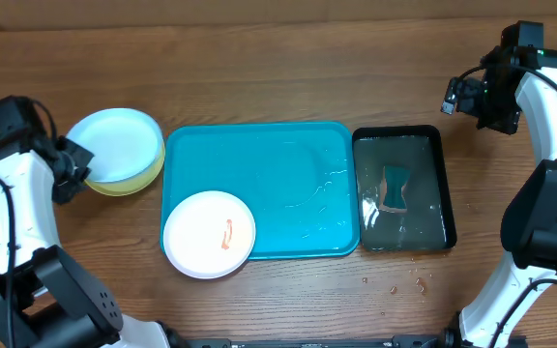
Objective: Clean dirty plates on tray and stack at the side
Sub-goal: 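Lower light-blue plate onto the yellow plate and release, then move left gripper to the white plate rim on the tray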
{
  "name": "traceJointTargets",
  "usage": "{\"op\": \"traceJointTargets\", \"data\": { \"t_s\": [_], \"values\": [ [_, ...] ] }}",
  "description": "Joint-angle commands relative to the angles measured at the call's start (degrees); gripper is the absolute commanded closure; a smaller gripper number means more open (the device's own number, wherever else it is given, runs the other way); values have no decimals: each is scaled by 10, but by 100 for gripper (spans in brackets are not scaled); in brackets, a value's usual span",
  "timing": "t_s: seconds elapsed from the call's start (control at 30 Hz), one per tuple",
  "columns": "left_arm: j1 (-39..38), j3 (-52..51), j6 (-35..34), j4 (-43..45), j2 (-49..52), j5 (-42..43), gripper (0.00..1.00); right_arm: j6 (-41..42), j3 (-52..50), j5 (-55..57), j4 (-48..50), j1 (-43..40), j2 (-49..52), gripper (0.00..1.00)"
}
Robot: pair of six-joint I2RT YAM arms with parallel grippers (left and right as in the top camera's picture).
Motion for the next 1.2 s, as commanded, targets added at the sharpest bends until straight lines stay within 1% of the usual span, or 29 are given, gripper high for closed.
{"op": "traceJointTargets", "data": {
  "t_s": [0.0, 0.13, 0.3, 0.47, 0.67, 1.1, 1.13, 1.17],
  "values": [
    [12, -7, 8, 16, 2, -32, 96, 0, 9, 4, 1, -1, -2, 0],
    [9, -44, 6, 53, 4, -30, 96, 0, 9, 4, 1, -1, -2, 0],
    [6, -111, 6, 145, 4, -31, 96, 0, 9, 4, 1, -1, -2, 0],
    [2, -158, 7, 223, 5, -27, 96, 0, 9, 4, 1, -1, -2, 0],
    [-7, -165, 7, 241, 5, -19, 95, 0, 9, 4, 1, -1, -2, 0],
    [-8, -170, 7, 246, 5, -19, 96, 0, 9, 4, 1, -1, -2, 0],
    [-8, -170, 7, 246, 5, -19, 91, 0, 9, 4, 1, -1, -2, 0],
    [-8, -170, 7, 246, 5, -19, 82, 0, 9, 4, 1, -1, -2, 0]
  ]
}}
